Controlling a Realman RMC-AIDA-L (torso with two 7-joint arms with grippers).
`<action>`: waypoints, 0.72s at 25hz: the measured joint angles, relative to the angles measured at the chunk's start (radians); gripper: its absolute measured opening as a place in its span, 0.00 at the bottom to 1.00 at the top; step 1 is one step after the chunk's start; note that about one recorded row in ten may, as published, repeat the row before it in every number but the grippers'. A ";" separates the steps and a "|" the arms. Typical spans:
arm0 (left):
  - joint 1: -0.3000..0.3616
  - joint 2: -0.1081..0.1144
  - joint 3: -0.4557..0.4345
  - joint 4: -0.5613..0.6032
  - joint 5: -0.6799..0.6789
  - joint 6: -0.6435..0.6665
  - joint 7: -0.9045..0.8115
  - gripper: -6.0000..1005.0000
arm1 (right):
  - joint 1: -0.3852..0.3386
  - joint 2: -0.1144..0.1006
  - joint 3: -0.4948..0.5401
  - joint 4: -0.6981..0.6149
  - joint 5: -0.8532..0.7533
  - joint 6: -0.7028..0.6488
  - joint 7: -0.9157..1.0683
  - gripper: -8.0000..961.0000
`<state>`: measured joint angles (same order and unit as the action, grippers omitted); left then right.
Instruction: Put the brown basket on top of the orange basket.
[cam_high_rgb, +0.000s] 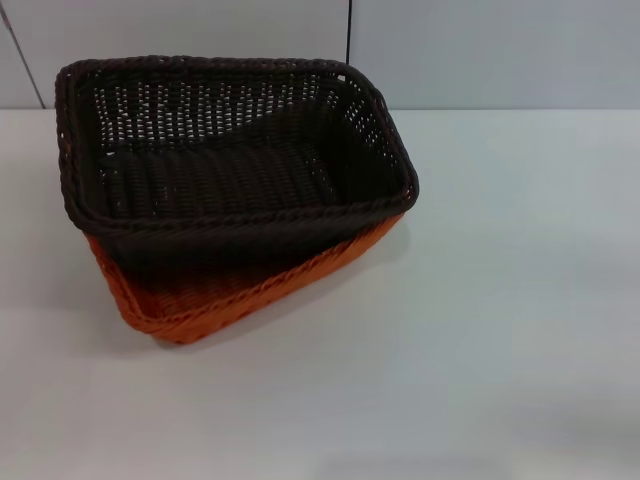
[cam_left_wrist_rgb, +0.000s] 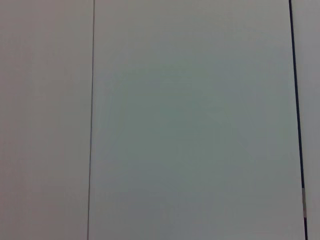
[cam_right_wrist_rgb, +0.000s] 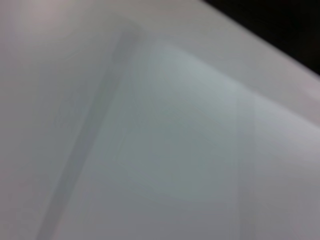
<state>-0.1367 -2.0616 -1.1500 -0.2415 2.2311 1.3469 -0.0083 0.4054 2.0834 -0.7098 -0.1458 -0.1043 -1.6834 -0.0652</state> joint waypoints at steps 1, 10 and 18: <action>-0.004 0.000 -0.001 0.010 -0.001 0.000 0.003 0.78 | -0.016 0.001 0.002 0.049 0.040 -0.044 0.040 0.51; -0.017 -0.003 0.005 0.030 0.001 -0.006 0.034 0.78 | -0.166 0.001 -0.010 0.212 0.084 -0.198 0.378 0.55; -0.015 -0.003 0.006 0.035 0.002 -0.015 0.036 0.78 | -0.140 -0.001 -0.011 0.282 0.006 -0.222 0.338 0.66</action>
<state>-0.1519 -2.0646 -1.1437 -0.2068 2.2336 1.3316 0.0280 0.2650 2.0827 -0.7211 0.1360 -0.0988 -1.9054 0.2724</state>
